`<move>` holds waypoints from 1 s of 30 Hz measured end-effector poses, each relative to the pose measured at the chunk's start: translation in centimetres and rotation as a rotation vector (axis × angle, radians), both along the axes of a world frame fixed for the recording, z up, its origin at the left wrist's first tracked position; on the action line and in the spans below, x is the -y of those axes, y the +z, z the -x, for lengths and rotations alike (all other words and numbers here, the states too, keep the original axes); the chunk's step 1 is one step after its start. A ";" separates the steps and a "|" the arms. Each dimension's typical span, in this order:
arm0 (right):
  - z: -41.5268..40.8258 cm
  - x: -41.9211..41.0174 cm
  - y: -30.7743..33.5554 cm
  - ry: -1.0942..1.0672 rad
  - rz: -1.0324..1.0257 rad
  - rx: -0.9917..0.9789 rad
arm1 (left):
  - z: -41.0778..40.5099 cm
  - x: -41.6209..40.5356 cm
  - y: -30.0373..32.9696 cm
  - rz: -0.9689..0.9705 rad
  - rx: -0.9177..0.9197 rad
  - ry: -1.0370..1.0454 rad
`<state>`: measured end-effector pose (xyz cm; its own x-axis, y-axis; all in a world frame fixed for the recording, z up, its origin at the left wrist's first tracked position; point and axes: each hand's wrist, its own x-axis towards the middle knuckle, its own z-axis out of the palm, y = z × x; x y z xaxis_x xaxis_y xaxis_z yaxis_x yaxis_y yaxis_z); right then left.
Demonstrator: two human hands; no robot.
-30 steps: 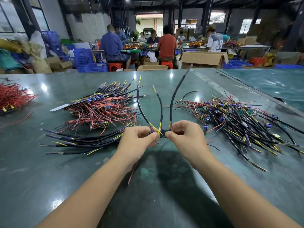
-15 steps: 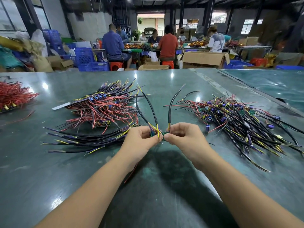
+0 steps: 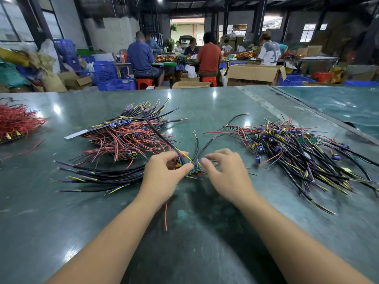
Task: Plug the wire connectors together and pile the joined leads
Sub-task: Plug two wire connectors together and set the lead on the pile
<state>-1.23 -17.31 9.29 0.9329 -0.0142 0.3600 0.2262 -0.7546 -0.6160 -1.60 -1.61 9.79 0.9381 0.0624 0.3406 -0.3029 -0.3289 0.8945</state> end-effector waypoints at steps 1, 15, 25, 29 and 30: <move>0.3 0.0 0.3 0.011 -0.091 0.026 | 0.1 0.1 0.0 -0.024 -0.006 -0.024; 1.6 -1.1 1.3 0.257 -0.621 -0.050 | 0.8 0.9 0.0 -0.062 0.021 -0.225; 1.3 -0.8 1.5 0.297 -1.011 -0.133 | 0.9 0.9 0.5 0.265 -0.057 -0.179; 1.5 -1.0 1.6 0.371 -1.151 -0.197 | 1.2 1.0 0.6 0.262 -0.062 -0.217; 1.6 -1.0 1.6 0.359 -1.117 -0.200 | 1.3 1.1 0.5 0.248 -0.052 -0.232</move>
